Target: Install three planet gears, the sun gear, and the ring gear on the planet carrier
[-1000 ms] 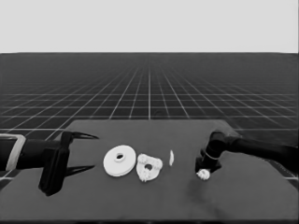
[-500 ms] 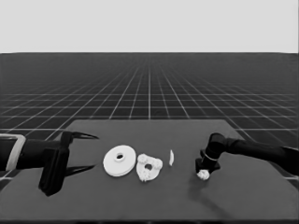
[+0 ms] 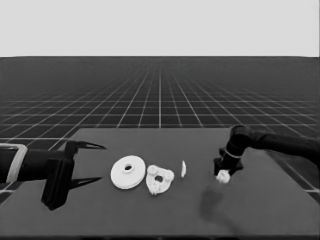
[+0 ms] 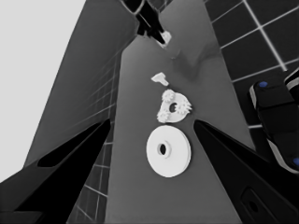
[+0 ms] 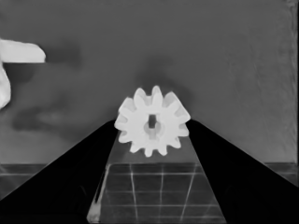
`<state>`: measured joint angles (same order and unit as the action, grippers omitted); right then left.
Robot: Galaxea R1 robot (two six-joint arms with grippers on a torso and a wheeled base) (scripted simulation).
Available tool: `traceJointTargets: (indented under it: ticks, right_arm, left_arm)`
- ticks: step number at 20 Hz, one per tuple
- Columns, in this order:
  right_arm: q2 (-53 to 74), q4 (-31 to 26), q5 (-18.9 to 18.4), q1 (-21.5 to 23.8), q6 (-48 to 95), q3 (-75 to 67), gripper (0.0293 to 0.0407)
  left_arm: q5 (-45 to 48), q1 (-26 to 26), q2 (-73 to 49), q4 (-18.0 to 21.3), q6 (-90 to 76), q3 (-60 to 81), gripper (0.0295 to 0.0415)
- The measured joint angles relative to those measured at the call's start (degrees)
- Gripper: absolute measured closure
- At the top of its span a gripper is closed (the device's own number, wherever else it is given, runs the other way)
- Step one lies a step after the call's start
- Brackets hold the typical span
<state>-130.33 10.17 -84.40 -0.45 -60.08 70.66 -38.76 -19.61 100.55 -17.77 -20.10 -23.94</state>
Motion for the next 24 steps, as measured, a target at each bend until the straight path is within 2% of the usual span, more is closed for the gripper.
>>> traceJointTargets:
  ticks: [6, 7, 8, 9, 11, 16, 19, 24]
  right_arm:
    - [0.11, -1.36, -0.75, 1.50, -0.04, -0.22, 0.0390]
    - [-9.50, -0.31, -3.43, 1.89, -15.97, 0.69, 0.0390]
    - [-24.29, -0.44, -4.54, 2.13, -22.51, 5.21, 0.0390]
    - [-33.81, -0.72, -4.51, 2.22, -22.64, 12.43, 0.0390]
    - [-42.55, -1.01, -4.03, 2.28, -19.83, 22.67, 0.0390]
    - [-46.77, -1.16, -3.66, 2.25, -17.31, 29.26, 0.0390]
    - [-47.82, 4.12, -1.93, -3.37, -15.22, 32.76, 0.0390]
    - [-48.17, 5.30, -1.37, -4.61, -14.55, 33.94, 0.0390]
  left_arm:
    - [0.00, 0.00, 0.00, 0.00, 0.00, 0.00, 0.0326]
    - [0.00, 0.00, 0.00, 0.00, 0.00, 0.00, 0.0326]
    - [0.00, 0.00, 0.00, 0.00, 0.00, 0.00, 0.0326]
    - [0.00, 0.00, 0.00, 0.00, 0.00, 0.00, 0.0326]
    - [0.00, 0.00, 0.00, 0.00, 0.00, 0.00, 0.0326]
    - [0.00, 0.00, 0.00, 0.00, 0.00, 0.00, 0.0326]
    - [0.00, 0.00, 0.00, 0.00, 0.00, 0.00, 0.0326]
    - [0.00, 0.00, 0.00, 0.00, 0.00, 0.00, 0.0326]
